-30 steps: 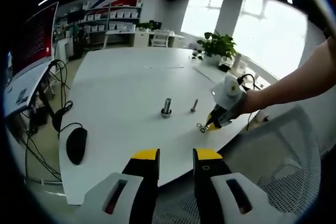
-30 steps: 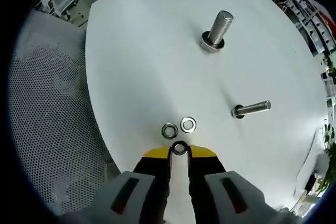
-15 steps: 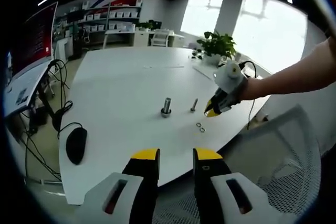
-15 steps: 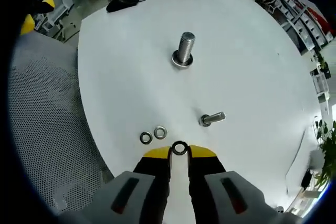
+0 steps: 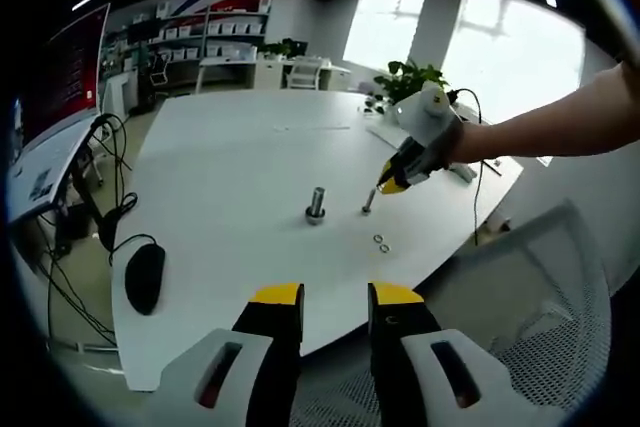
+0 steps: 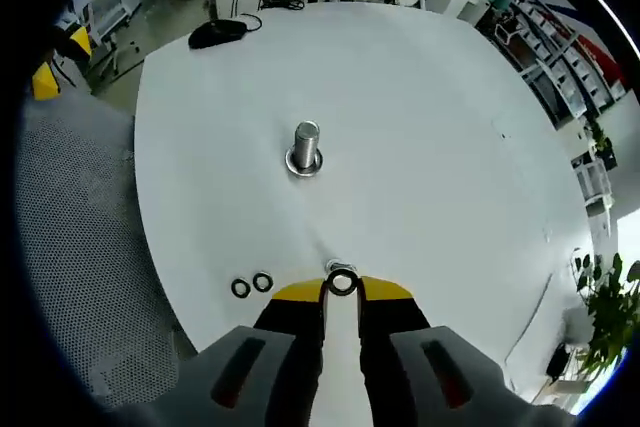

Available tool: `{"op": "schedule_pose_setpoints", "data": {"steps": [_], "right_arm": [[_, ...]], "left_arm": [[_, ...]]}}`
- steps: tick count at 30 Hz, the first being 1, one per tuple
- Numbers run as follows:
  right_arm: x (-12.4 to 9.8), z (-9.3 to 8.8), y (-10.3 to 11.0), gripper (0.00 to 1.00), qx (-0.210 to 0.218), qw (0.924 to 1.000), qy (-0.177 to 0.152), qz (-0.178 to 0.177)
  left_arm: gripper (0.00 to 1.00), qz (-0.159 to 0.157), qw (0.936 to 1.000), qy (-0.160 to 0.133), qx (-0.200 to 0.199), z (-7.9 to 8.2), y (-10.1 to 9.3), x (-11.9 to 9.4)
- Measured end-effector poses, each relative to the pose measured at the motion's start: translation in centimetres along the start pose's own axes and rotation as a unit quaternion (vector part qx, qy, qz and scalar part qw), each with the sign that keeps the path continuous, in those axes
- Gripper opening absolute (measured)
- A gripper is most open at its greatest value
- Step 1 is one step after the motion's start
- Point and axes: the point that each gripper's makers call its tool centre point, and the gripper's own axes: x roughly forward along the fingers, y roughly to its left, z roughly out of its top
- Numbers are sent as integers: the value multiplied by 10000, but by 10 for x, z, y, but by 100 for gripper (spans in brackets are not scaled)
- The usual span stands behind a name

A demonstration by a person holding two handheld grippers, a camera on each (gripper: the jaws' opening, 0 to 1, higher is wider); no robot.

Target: Place the washer onto the threaded stud by aligning its center hole with the stud, sliding it down to the base, and recovering from edge contact or off-axis alignment until the washer reaches the visible bottom stop.

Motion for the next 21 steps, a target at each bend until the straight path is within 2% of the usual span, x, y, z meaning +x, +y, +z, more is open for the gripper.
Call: {"op": "schedule_pose_setpoints", "data": {"steps": [8, 14, 16, 21], "right_arm": [[9, 1, -5, 14, 63, 10000, 37, 7], [10, -3, -1, 14, -18, 9999, 152, 13], [11, -4, -3, 14, -366, 9990, 232, -53], [11, 2, -1, 14, -121, 9998, 147, 14]], "left_arm": [[23, 0, 10000, 13, 8, -1, 1, 0], [23, 17, 10000, 4, -3, -1, 3, 0], [23, 23, 10000, 13, 17, -1, 3, 0], [23, 22, 10000, 12, 16, -1, 3, 0]]}}
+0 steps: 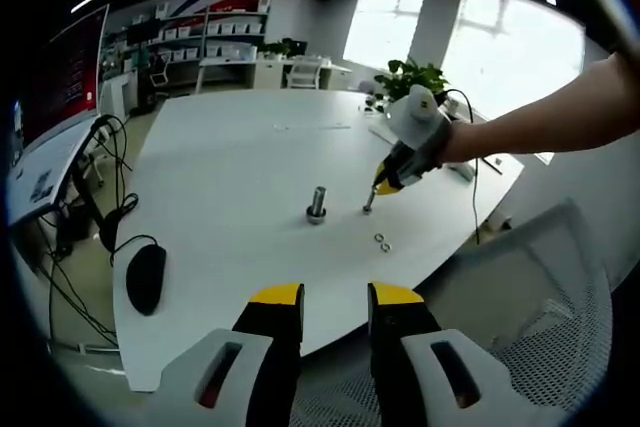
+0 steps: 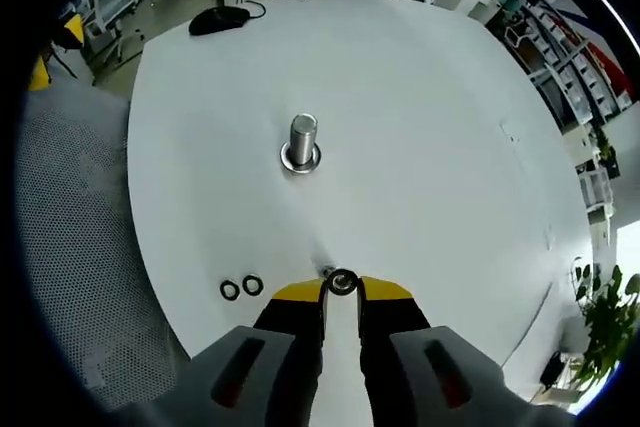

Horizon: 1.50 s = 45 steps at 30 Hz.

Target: Place the washer onto the threaded stud by aligning its center hole with the stud, sliding it down to the base, and recovering from edge contact or off-axis alignment until the washer reaches the visible bottom stop.

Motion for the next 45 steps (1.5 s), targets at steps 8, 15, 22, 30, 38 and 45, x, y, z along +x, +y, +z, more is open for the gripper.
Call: {"op": "schedule_pose_setpoints", "data": {"steps": [8, 15, 22, 30, 38, 45], "right_arm": [[7, -2, -2, 14, 88, 9999, 42, 71], [16, -3, -1, 14, 194, 9997, 59, 128], [25, -6, 0, 14, 306, 9993, 80, 211], [38, -9, 1, 14, 361, 9989, 75, 296], [49, -16, 1, 15, 355, 9988, 123, 307], [45, -19, 0, 18, 523, 9982, 110, 269]], "left_arm": [[23, -2, 10000, 22, -3, -1, 0, 0], [23, 4, 10000, 68, -4, -2, -1, 1], [23, 7, 10000, 84, -7, -3, -1, 1], [22, 21, 9999, 140, -5, -4, 0, 1], [22, 19, 9998, 199, 9, -6, 0, 1], [22, 11, 9997, 228, 16, -8, 0, 2]]}}
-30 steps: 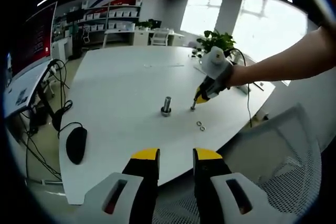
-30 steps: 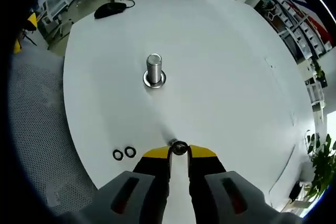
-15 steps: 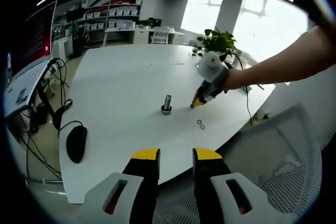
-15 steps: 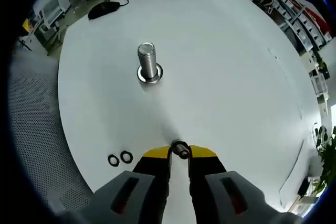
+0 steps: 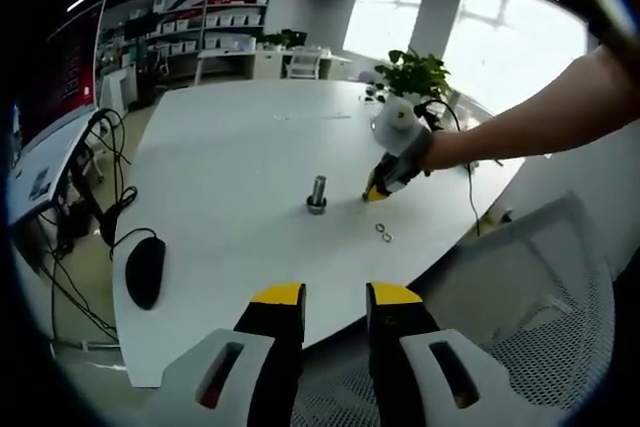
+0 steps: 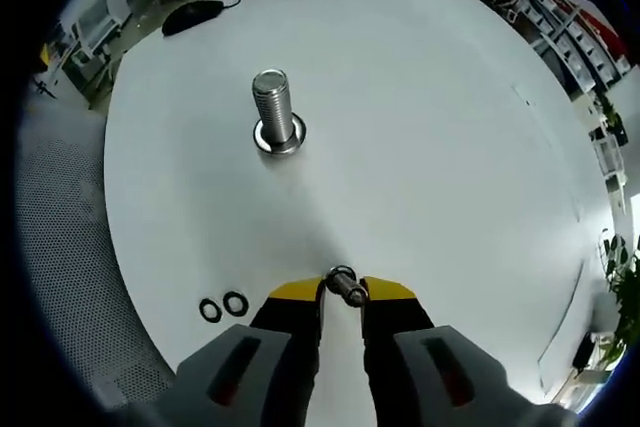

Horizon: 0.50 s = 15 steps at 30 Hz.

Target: Place the washer onto the threaded stud by aligning its center hole with the stud, sliding it down to the base, and recovering from edge contact or off-axis alignment until the washer reaches the visible bottom stop.

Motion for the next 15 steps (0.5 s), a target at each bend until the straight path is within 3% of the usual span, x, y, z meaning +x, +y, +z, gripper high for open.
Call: {"op": "schedule_pose_setpoints", "data": {"steps": [10, 15], "right_arm": [[-8, -12, 8, 20, 115, 9999, 0, -37], [-15, -17, 37, 20, 231, 9997, -15, 22]], "left_arm": [[22, -2, 10000, -46, 14, 2, -1, -1], [22, -5, 10000, -66, 20, 2, 0, -1]]}}
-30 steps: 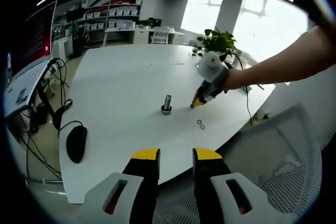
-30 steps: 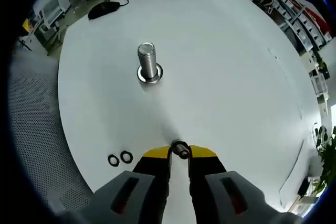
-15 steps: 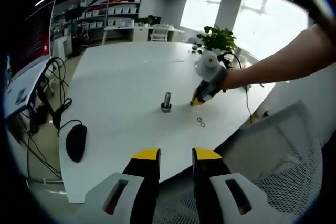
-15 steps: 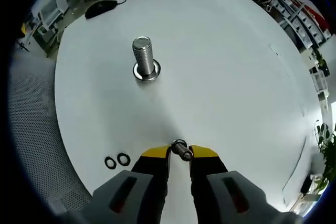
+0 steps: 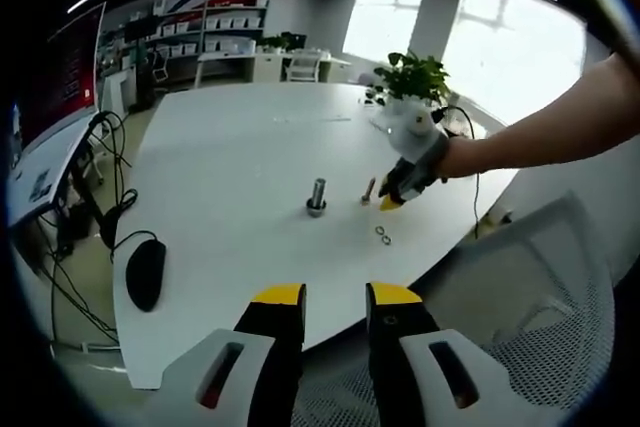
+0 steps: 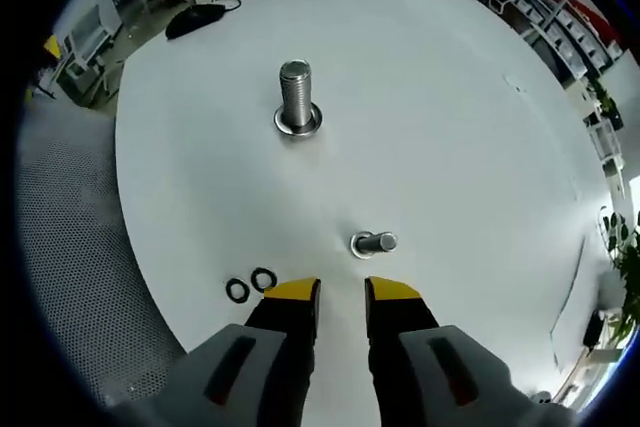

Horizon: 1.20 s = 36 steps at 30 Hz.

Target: Place the washer onto the threaded stud by aligning its center hole with the stud, sliding it down to the base, and recovering from edge contact or off-axis alignment until the washer reaches the visible bottom stop.

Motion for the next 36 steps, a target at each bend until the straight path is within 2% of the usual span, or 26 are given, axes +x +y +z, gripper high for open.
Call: {"op": "schedule_pose_setpoints", "data": {"steps": [1, 4, 11, 23, 33, 36], "right_arm": [[-2, -1, 7, 20, -34, 10000, 10, 24], [-1, -1, 8, 21, -55, 9999, 14, 125], [-5, 1, 40, 21, 8, 9995, -109, 287], [4, -2, 53, 21, 73, 9989, -74, 461], [9, -5, 61, 21, -128, 9984, 143, 527], [6, -3, 61, 20, -20, 9987, 70, 506]], "left_arm": [[22, -1, 10000, 6, 8, 0, 0, 0], [22, 3, 10000, -3, 11, 0, -1, 0], [22, -2, 10000, -8, 26, 0, -1, 0], [22, 15, 10000, 25, 91, -1, -2, 0], [22, 12, 10000, -22, 68, 1, -2, -1], [22, 3, 10000, -27, 60, 1, -2, -1]]}}
